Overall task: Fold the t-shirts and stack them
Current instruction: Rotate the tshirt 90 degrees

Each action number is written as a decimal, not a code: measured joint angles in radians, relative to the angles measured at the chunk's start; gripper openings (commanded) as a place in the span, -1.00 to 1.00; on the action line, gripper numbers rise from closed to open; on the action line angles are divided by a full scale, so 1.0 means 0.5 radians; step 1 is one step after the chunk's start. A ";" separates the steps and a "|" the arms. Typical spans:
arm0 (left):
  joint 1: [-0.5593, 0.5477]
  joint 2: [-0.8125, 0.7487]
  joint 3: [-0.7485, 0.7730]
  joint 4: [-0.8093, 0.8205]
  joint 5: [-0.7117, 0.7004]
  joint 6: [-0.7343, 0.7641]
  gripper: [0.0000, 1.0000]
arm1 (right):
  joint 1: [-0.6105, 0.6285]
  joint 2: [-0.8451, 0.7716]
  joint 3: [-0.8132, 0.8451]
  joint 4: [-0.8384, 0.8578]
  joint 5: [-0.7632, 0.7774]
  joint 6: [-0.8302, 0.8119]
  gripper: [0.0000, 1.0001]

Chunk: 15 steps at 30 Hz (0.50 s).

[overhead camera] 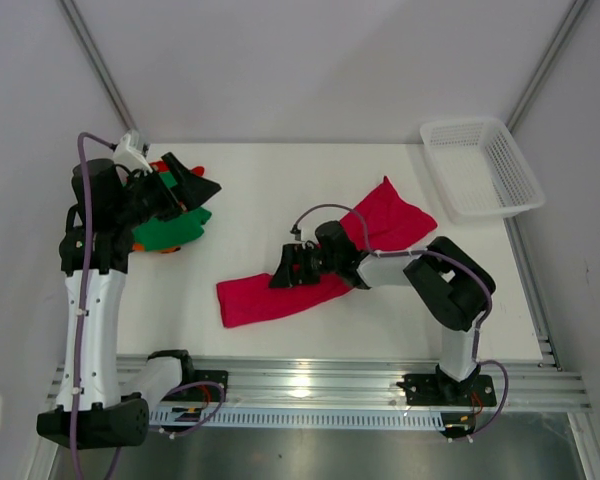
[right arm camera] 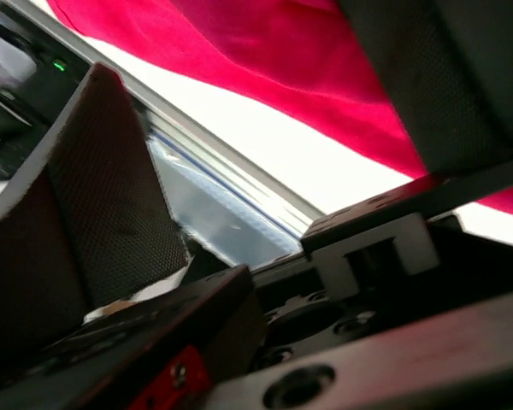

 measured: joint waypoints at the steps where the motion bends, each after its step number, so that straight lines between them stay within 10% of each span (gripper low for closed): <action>1: 0.000 0.003 0.001 0.010 0.005 -0.004 0.99 | 0.000 -0.030 -0.024 -0.011 -0.029 -0.018 0.74; 15: 0.002 0.005 -0.131 0.162 0.081 -0.105 0.99 | 0.009 -0.310 -0.036 -0.166 -0.101 -0.203 0.75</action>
